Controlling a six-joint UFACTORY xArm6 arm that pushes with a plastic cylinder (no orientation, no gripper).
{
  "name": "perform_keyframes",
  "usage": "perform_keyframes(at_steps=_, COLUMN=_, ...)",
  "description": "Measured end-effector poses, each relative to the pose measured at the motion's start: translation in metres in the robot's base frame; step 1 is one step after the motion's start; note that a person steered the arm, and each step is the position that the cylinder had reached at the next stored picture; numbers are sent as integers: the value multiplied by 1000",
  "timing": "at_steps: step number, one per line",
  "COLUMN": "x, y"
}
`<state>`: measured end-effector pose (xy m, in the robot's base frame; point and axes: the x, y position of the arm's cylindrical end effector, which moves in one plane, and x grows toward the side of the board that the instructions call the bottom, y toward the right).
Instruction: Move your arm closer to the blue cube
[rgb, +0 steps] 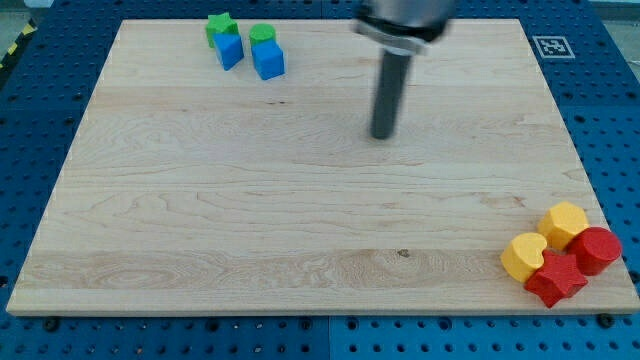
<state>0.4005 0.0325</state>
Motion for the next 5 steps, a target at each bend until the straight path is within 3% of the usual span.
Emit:
perform_keyframes(at_steps=1, x=-18, y=-103)
perform_keyframes(at_steps=2, x=-38, y=-163)
perform_keyframes(at_steps=4, x=-70, y=-124)
perform_keyframes(at_steps=5, x=-73, y=-135)
